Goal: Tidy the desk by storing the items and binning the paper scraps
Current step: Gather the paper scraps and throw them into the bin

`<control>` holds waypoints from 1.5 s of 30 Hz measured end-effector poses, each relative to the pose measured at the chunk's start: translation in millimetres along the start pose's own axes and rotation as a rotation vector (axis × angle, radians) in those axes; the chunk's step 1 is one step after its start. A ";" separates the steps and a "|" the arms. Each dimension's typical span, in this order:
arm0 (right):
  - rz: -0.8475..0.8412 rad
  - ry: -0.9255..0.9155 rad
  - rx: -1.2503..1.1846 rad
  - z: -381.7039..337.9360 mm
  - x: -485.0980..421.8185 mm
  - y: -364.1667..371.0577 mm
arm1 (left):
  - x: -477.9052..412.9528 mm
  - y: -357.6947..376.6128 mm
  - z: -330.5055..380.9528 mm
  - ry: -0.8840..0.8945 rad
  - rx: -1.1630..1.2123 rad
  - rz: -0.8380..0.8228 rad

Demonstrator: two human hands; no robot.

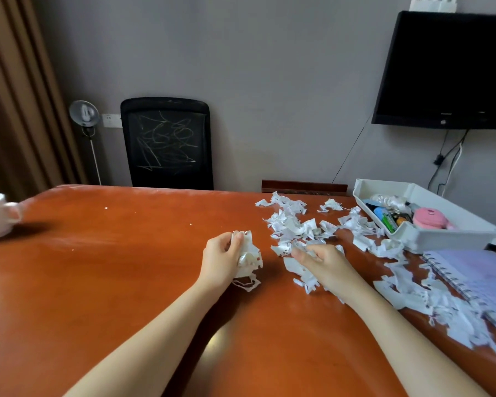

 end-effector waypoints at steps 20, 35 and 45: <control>0.104 -0.166 0.001 -97.5 -35.3 -6.0 | -4.5 -78.8 54.3 0.036 -0.042 -0.005; -0.035 -0.139 -0.280 -221.9 -79.2 99.9 | -4.9 -221.3 41.1 -0.019 -0.099 0.241; -0.273 -0.226 -0.444 -339.1 -75.7 232.8 | 37.8 -383.1 23.4 -0.043 -0.193 0.429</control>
Point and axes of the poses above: each hand's wrist, its own x-axis away from the middle knuckle, its own y-axis out of the palm, z = x × y, the point moved 7 cm from there along -x, towards the middle knuckle, and after that the axes turned 5 degrees about -y, right-handed, at the moved point
